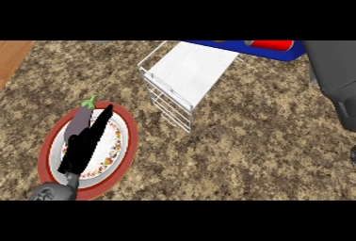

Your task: Pick the lemon from the tray and place it in the tiered shelf

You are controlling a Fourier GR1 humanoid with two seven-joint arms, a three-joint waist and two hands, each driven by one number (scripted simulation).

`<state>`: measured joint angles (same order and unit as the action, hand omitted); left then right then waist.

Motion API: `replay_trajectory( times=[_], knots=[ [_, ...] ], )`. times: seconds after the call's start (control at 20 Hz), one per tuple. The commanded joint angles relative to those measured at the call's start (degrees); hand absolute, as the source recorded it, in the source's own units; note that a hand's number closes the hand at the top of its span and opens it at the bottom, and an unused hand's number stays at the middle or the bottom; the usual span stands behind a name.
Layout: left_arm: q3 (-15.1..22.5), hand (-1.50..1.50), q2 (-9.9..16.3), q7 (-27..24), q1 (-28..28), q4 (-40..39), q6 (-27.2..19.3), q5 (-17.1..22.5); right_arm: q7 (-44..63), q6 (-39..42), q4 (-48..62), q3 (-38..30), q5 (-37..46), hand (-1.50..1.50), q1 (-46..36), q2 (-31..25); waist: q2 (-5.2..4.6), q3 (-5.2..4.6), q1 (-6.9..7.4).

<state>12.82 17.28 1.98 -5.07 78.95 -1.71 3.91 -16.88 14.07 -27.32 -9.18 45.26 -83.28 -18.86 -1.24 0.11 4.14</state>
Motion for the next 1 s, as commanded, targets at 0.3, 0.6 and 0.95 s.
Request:
replay_trajectory(
  times=[0.3,0.6,0.95],
  knots=[
    [0.5,0.0,0.2,-0.1,1.4,-0.5,1.0,-1.2,-1.0,-3.9,12.2,2.8,4.5,1.5,-4.7,6.1,-0.56,-0.21,1.2],
    [-0.5,0.0,0.1,0.5,-0.1,-0.9,1.3,-0.4,4.2,8.9,19.6,-11.2,-10.5,-1.5,-3.1,10.6,-0.54,-0.14,0.92],
    [0.4,0.0,-1.4,-0.8,0.1,-1.2,0.7,-1.5,8.8,10.5,21.1,-22.0,-21.1,-1.5,-5.4,9.4,-0.79,-0.16,0.77]
  ],
)
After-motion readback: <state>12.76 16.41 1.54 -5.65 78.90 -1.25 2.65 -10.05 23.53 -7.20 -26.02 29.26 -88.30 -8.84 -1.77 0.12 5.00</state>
